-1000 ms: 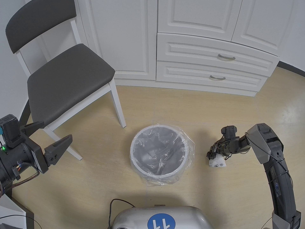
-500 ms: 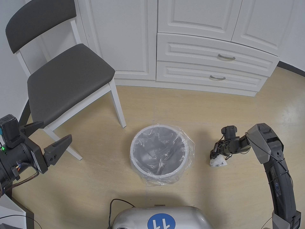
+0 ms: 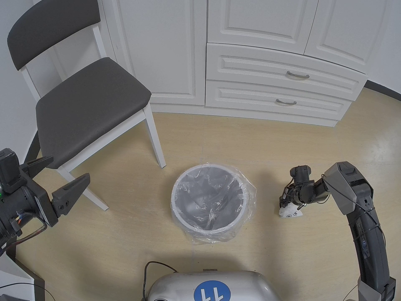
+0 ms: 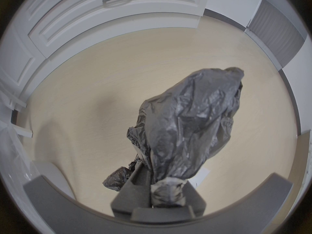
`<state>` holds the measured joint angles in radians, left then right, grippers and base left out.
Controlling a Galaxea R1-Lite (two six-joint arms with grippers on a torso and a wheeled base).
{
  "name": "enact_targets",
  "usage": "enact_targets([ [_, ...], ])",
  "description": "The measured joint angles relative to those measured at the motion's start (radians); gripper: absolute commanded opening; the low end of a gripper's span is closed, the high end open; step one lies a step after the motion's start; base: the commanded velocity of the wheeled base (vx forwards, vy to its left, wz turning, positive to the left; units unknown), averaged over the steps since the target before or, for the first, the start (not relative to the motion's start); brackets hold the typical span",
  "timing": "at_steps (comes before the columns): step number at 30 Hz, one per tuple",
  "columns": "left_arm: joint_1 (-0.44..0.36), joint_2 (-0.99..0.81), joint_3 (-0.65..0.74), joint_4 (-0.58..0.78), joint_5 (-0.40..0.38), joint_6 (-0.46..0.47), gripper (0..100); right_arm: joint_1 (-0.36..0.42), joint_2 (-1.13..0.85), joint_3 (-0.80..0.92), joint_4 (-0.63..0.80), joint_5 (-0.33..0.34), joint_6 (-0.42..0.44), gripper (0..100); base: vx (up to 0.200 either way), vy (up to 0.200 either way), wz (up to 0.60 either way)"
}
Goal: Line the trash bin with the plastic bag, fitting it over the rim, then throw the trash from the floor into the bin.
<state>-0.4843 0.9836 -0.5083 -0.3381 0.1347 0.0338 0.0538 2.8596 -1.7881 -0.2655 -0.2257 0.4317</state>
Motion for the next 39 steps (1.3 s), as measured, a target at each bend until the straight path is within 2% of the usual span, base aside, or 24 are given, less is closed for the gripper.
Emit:
enact_targets([
  [9,0.001,-0.023,0.001,0.000,0.001,0.021,100,0.000,-0.004,0.006,0.001,-0.021,0.061,0,0.000,0.000,0.00],
  [16,0.001,-0.024,0.005,0.001,0.001,0.021,100,0.005,-0.007,0.003,0.021,-0.030,0.060,0,0.000,0.000,0.00],
  [20,0.001,-0.020,0.011,0.001,0.000,0.026,100,0.004,-0.007,-0.007,0.067,-0.063,0.068,0,0.000,0.000,0.00],
  [29,0.001,-0.013,0.027,0.001,0.000,0.064,100,0.008,-0.022,0.011,0.061,-0.101,0.057,0,0.000,0.000,0.00],
  [34,0.001,-0.015,0.028,0.001,0.000,0.064,100,0.018,-0.085,0.103,0.062,-0.095,0.034,0,0.000,0.000,0.00],
  [39,0.001,-0.019,0.028,0.001,0.000,0.065,100,0.034,-0.211,0.290,0.054,-0.070,-0.048,0,0.000,0.000,0.00],
])
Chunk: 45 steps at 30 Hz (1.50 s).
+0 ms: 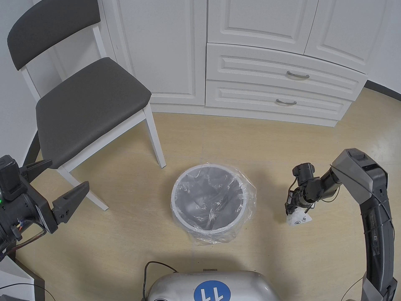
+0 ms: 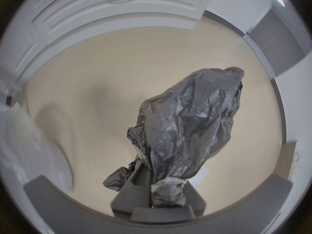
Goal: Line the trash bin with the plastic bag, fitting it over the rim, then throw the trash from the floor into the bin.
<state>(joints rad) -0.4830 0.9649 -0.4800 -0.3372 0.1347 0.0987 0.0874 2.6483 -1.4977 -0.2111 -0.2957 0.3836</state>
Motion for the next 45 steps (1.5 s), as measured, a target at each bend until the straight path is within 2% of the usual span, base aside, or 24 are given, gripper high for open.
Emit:
enact_targets([
  [5,0.000,-0.008,0.000,0.000,0.001,0.004,100,0.002,-0.155,0.238,-0.050,0.019,-0.184,0,0.000,0.000,0.00],
  [9,0.001,-0.017,-0.001,-0.001,0.001,0.016,100,-0.007,-0.278,0.407,-0.172,0.034,-0.327,0,0.000,0.000,0.00],
  [16,0.016,-0.035,-0.003,-0.001,0.001,0.031,100,-0.014,-0.481,0.617,-0.346,0.049,-0.456,0,0.000,0.000,0.00],
  [32,0.035,-0.068,-0.001,-0.001,0.000,0.056,100,0.024,-0.819,0.927,-0.682,0.081,-0.619,0,0.000,0.000,0.00],
  [45,0.038,-0.082,0.000,0.000,0.000,0.059,100,0.065,-0.959,1.031,-0.903,0.093,-0.641,0,0.000,0.000,0.00],
])
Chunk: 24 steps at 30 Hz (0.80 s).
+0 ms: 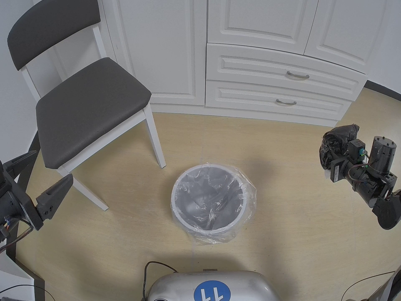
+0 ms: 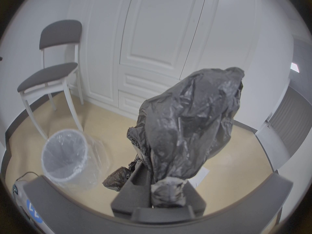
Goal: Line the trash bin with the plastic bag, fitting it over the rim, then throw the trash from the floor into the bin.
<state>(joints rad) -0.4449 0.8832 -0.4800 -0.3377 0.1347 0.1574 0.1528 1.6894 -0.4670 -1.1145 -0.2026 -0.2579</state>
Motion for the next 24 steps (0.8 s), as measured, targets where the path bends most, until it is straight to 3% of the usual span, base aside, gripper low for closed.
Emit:
enact_targets([
  [14,0.000,-0.024,-0.003,0.000,0.000,0.008,100,0.121,-0.038,0.049,-0.351,-0.002,-0.002,0,0.000,0.000,0.00],
  [24,0.041,-0.035,-0.005,0.000,-0.001,0.033,100,0.274,0.051,0.044,-0.438,-0.014,0.021,0,0.000,0.000,0.00],
])
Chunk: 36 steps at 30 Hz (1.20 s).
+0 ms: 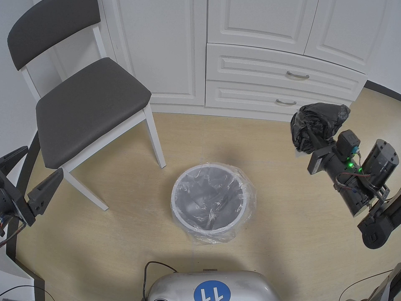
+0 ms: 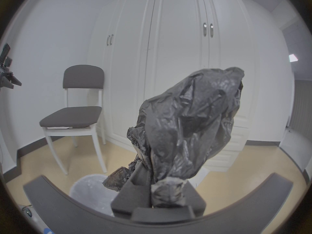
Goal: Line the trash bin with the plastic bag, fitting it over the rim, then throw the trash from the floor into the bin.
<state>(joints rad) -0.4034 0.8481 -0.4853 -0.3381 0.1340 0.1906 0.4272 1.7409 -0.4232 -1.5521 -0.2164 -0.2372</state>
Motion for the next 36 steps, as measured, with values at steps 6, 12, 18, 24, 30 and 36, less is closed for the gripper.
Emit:
enact_targets([
  [6,0.015,-0.019,-0.004,0.001,-0.002,0.023,100,0.116,0.086,-0.043,0.000,-0.019,0.110,0,0.000,0.000,0.00],
  [12,0.018,-0.035,-0.005,0.001,-0.003,0.035,100,0.217,0.179,-0.129,-0.001,-0.091,0.225,0,0.000,0.000,0.00],
  [18,0.019,-0.039,-0.007,0.003,-0.005,0.041,100,0.287,0.286,-0.241,0.054,-0.091,0.266,0,0.000,0.000,0.00],
  [24,0.019,-0.034,-0.009,0.005,-0.006,0.055,100,0.321,0.378,-0.387,0.191,-0.088,0.295,0,0.000,0.000,0.00],
  [30,0.019,-0.029,-0.005,0.009,-0.005,0.088,100,0.344,0.458,-0.497,0.364,-0.085,0.389,0,0.000,0.000,0.00],
  [36,0.019,-0.029,-0.001,0.010,-0.002,0.107,100,0.348,0.507,-0.615,0.565,-0.081,0.537,0,0.000,0.000,0.00],
])
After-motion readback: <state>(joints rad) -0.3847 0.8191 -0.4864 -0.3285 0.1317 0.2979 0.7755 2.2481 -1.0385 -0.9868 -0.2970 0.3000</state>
